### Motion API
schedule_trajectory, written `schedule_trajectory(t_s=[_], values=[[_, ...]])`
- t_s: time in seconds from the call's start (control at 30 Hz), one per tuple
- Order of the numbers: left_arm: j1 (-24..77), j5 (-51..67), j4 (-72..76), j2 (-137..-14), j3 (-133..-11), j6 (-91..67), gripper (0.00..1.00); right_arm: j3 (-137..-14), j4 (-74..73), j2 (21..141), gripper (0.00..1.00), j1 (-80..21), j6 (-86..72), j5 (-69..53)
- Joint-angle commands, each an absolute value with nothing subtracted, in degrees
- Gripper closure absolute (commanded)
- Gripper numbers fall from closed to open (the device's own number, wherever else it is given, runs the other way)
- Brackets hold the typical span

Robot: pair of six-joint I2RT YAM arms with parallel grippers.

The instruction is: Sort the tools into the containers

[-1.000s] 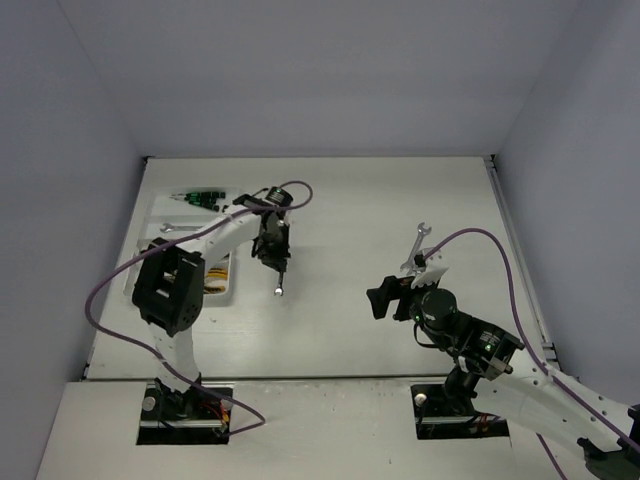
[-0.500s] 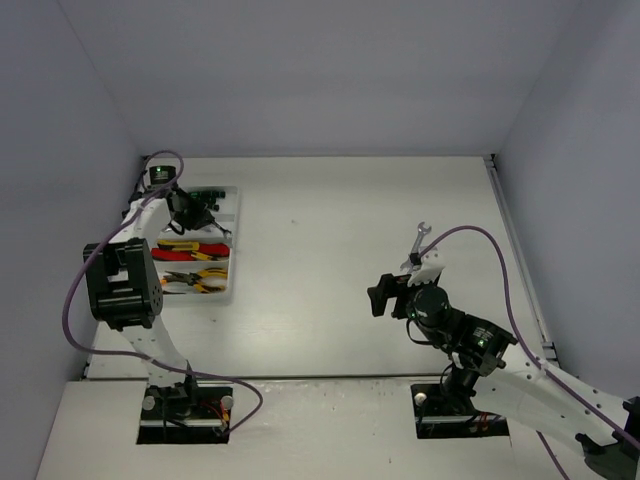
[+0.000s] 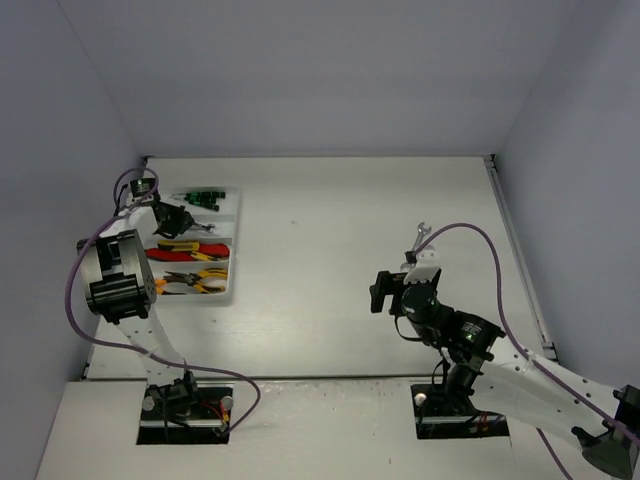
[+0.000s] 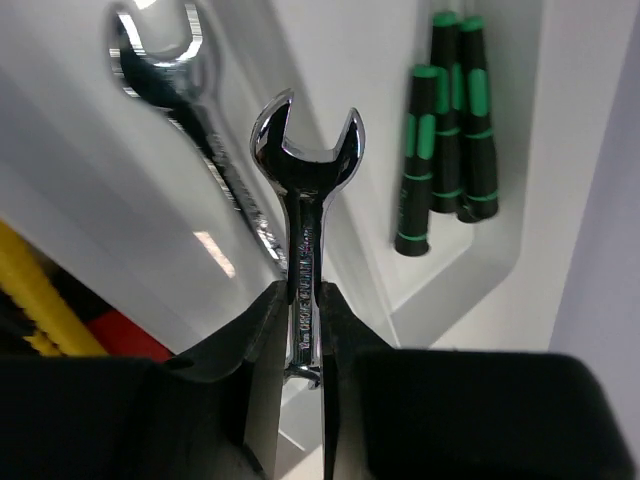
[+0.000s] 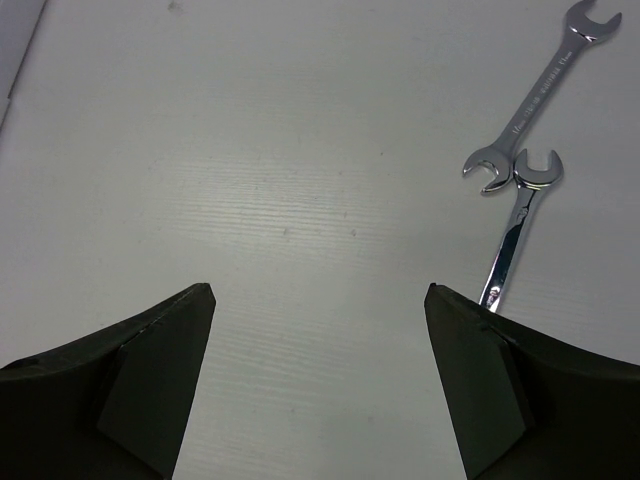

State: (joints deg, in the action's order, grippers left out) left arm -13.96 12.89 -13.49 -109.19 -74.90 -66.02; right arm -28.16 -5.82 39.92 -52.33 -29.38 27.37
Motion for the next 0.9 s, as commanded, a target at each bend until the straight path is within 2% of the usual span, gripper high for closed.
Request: schedule_trajectory(t_s=[0.0, 0.33, 0.5, 0.63, 0.7, 0.87], values=[[-14.93, 10.56, -10.28, -104.1, -73.58, -68.99, 0.82, -30.49, -3.86, 42.16, 0.16, -51.34, -32.85, 34.08], [-15.47, 12.61, -11.76, -99.76, -74.31, -67.37, 0.62, -31.73, -6.81, 43.7, 0.17, -40.65, -35.95, 33.18], [-13.85, 13.91, -14.15, -93.52, -75.9, -59.1, 0.57, -33.08, -7.38, 52.35, 0.2, -33.44, -36.5, 25.29], [-9.66, 12.0, -18.29, -87.68, -77.74, -49.22, 0.57, -34.48, -7.21, 60.27, 0.25, -29.6, -36.82, 22.66], [-4.31, 9.79, -23.87, -84.75, -80.13, -39.87, 0.57, -35.88, -7.19, 64.4, 0.31, -27.97, -36.31, 21.56], [6.01, 13.24, -32.4, -80.45, -81.15, -28.61, 0.52, -37.6, -6.86, 70.31, 0.37, -23.96, -34.69, 16.78]])
